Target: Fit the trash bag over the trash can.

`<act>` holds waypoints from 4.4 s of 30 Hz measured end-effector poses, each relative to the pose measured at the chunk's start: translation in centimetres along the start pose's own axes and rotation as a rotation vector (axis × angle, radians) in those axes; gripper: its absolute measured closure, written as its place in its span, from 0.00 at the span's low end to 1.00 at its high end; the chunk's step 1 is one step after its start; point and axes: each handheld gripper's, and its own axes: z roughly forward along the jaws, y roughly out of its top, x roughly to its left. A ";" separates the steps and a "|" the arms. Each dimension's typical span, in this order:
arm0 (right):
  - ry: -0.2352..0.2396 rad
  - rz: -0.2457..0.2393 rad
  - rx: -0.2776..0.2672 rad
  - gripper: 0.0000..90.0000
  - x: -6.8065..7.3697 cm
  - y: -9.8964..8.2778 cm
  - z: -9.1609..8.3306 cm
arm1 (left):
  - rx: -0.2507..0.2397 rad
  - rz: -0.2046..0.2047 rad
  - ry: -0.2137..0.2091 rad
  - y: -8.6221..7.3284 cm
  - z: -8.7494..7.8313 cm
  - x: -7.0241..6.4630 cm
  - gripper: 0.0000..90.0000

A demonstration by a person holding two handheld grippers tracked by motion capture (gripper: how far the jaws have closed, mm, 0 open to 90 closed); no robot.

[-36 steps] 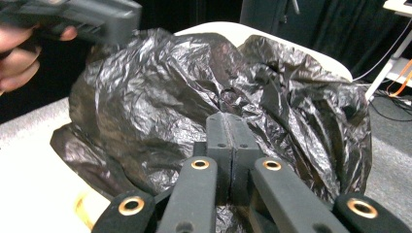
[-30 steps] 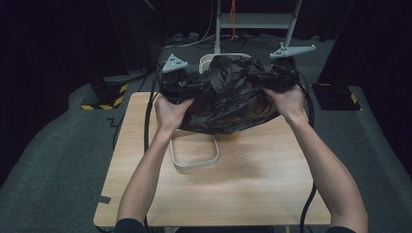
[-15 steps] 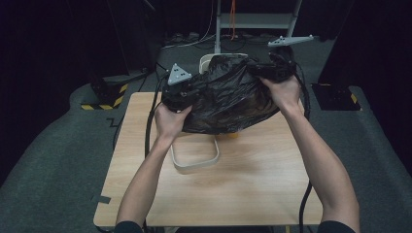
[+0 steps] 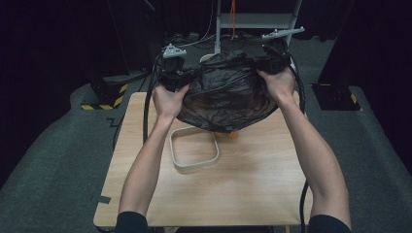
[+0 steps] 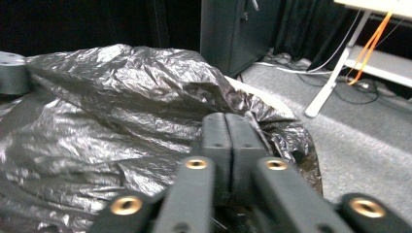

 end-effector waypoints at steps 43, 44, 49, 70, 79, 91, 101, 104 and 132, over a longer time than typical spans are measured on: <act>0.016 0.017 -0.024 1.00 -0.8 -1.9 -2.0 | -0.041 0.140 0.023 -2.6 -2.2 -3.4 0.46; 0.016 0.018 -0.025 1.00 -0.8 -1.9 -1.9 | -0.042 0.143 0.030 -2.6 -2.0 -3.4 0.52; 0.034 0.018 -0.041 0.91 -0.9 -2.0 -1.7 | -0.059 0.112 0.021 -2.3 -1.3 -2.7 0.80; -0.043 -0.105 -0.050 0.74 0.0 -6.6 -5.6 | -0.038 0.085 0.026 -0.7 -0.2 -2.1 0.99; -0.058 -0.108 -0.095 1.00 -0.7 -5.8 -5.7 | -0.047 0.067 0.039 0.1 -0.1 -1.2 0.99; -0.030 0.011 -0.175 1.00 -3.2 -4.6 -4.5 | -0.024 0.036 0.073 1.1 1.4 0.2 0.99; -0.075 0.008 -0.148 1.00 -4.0 -3.5 -2.4 | 0.022 0.004 0.103 2.0 3.6 1.3 0.99; -0.093 0.010 -0.138 1.00 -4.2 -3.3 -1.8 | 0.039 -0.002 0.117 2.2 4.3 1.7 0.99; -0.199 0.045 -0.049 1.00 -5.9 -3.3 3.6 | 0.140 -0.130 0.149 2.9 9.8 5.2 0.99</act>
